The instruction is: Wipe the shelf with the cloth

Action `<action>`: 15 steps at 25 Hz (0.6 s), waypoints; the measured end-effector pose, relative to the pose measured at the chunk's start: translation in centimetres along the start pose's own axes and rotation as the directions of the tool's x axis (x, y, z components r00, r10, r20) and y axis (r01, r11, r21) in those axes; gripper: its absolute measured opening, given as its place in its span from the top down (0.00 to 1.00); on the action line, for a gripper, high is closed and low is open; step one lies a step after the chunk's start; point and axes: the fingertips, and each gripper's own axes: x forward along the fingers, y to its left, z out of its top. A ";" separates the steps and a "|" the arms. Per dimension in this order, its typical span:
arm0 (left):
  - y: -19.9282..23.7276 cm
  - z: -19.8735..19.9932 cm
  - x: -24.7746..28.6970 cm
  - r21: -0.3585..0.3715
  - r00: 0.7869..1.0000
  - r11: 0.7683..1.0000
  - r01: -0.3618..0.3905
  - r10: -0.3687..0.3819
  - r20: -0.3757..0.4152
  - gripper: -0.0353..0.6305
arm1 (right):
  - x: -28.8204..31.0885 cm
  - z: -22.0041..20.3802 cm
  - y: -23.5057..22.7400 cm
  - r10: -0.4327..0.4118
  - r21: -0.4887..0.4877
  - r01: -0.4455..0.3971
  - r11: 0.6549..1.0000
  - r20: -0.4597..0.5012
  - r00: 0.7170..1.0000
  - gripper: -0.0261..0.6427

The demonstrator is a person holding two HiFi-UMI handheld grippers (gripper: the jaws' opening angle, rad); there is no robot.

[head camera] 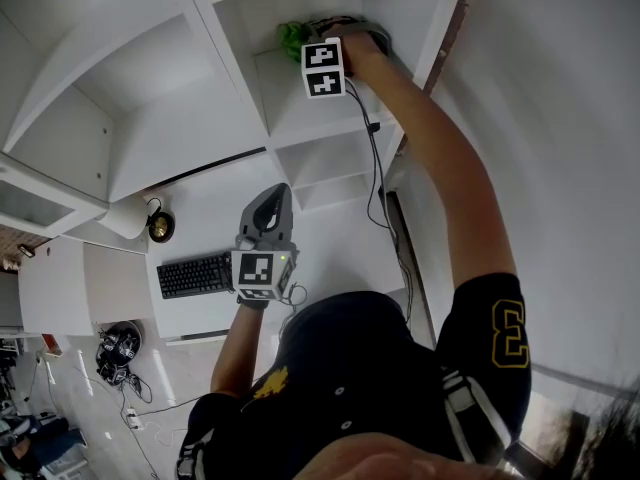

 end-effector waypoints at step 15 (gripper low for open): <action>0.1 -0.4 -0.3 -0.010 1.000 1.000 -0.001 0.001 -0.002 0.92 | 0.0 -3.3 0.9 0.061 -0.097 -0.080 0.992 -0.181 0.982 0.80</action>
